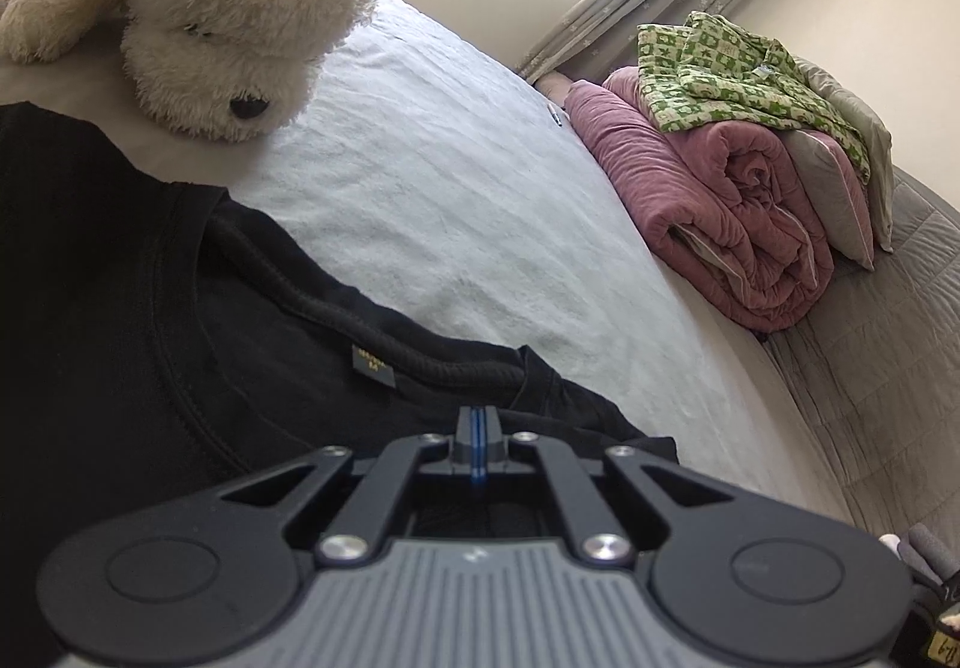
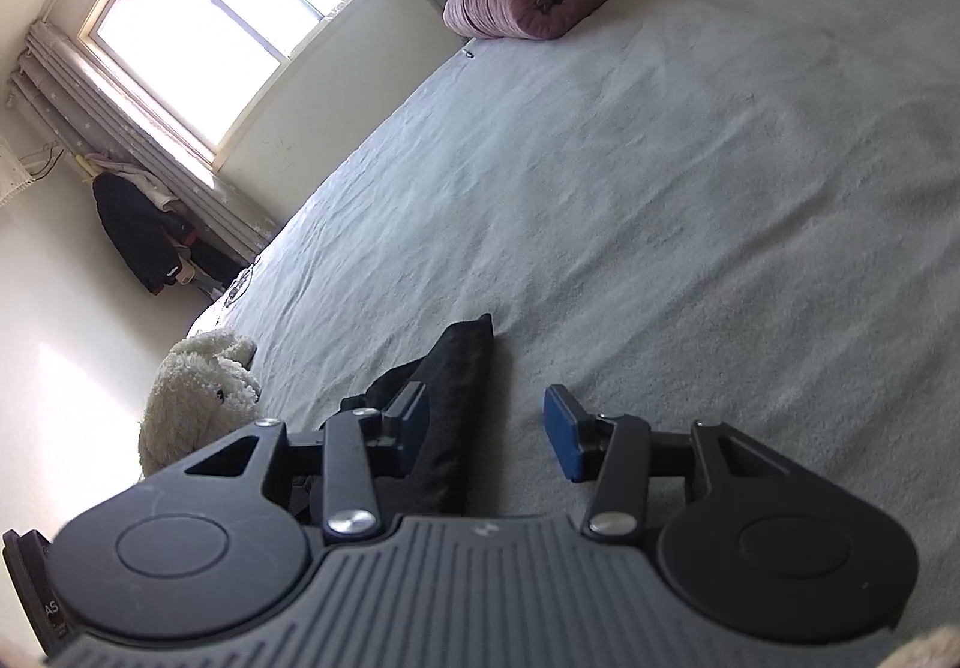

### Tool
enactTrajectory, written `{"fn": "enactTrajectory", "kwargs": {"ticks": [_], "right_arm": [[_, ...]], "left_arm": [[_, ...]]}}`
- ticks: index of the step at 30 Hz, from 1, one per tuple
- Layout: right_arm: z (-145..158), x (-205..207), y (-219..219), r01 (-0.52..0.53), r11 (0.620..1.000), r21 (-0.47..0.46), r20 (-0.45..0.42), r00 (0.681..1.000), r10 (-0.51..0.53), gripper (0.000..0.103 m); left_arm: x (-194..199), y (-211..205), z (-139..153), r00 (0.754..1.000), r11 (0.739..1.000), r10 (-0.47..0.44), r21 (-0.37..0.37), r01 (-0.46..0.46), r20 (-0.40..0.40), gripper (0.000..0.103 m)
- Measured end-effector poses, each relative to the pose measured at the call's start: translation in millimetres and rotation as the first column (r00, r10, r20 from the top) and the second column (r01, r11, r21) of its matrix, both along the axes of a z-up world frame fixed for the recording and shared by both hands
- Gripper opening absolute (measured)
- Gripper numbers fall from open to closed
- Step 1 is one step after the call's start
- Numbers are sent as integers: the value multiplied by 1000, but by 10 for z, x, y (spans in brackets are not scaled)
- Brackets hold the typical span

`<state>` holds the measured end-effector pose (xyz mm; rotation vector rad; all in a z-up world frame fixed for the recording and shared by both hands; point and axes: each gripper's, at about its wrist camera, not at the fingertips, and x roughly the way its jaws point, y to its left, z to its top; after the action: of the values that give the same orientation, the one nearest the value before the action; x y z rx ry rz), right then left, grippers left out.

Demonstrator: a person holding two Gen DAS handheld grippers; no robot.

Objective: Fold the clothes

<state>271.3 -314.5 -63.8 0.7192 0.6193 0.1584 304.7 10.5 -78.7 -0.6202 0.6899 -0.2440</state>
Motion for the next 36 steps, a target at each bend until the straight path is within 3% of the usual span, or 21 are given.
{"fn": "enactTrajectory", "kwargs": {"ticks": [4, 8, 11, 13, 16, 20, 22, 25, 26, 27, 28, 30, 32, 36], "right_arm": [[-136, 247, -19, -36, 999, 23, 32, 999, 36, 39], [-250, 319, 20, -63, 997, 44, 97, 994, 59, 6], [-161, 244, 11, -38, 999, 11, 176, 984, 35, 5], [-75, 240, 50, -38, 997, -67, 206, 977, 51, 5], [-75, 358, 78, -59, 985, -160, 193, 977, 90, 5], [-200, 465, 30, -66, 988, -139, 120, 989, 83, 5], [-215, 489, 24, -75, 987, -139, 96, 991, 89, 6], [-99, 458, 80, -113, 971, -211, 71, 989, 130, 15], [-45, 437, 91, -131, 962, -240, 59, 987, 150, 23], [15, 369, 90, -148, 954, -261, 60, 984, 170, 41], [75, 297, 87, -165, 946, -281, 63, 980, 190, 48], [180, 134, 84, -203, 926, -318, 65, 970, 235, 51], [243, -111, 125, -265, 885, -383, 46, 951, 304, 51], [303, -697, 284, -366, 763, -532, 7, 900, 436, 51]], "left_arm": [[6, 9, -21, 1000, 1000, -6, -18, 6, -2, 0], [12, 13, -30, 1000, 999, -18, -39, 19, 14, 0], [-6, 26, -7, 998, 996, -26, -80, 31, 54, 0], [-10, -7, 7, 997, 997, -33, -72, 37, 65, 0], [39, -110, -36, 997, 998, -58, -24, 59, 45, 0], [81, -174, -86, 997, 997, -73, 11, 73, 37, 0], [83, -171, -91, 996, 997, -76, 12, 75, 41, 0], [83, -160, -93, 996, 997, -76, 4, 76, 42, 1], [81, -156, -95, 996, 997, -77, 3, 77, 42, 1], [81, -155, -95, 996, 997, -77, 2, 77, 41, 1], [82, -154, -95, 996, 997, -77, 0, 77, 41, 1], [81, -148, -96, 996, 997, -78, -3, 78, 39, 1], [79, -145, -95, 996, 997, -78, -6, 78, 37, 1], [73, -148, -88, 996, 997, -78, -8, 78, 33, 1]]}}
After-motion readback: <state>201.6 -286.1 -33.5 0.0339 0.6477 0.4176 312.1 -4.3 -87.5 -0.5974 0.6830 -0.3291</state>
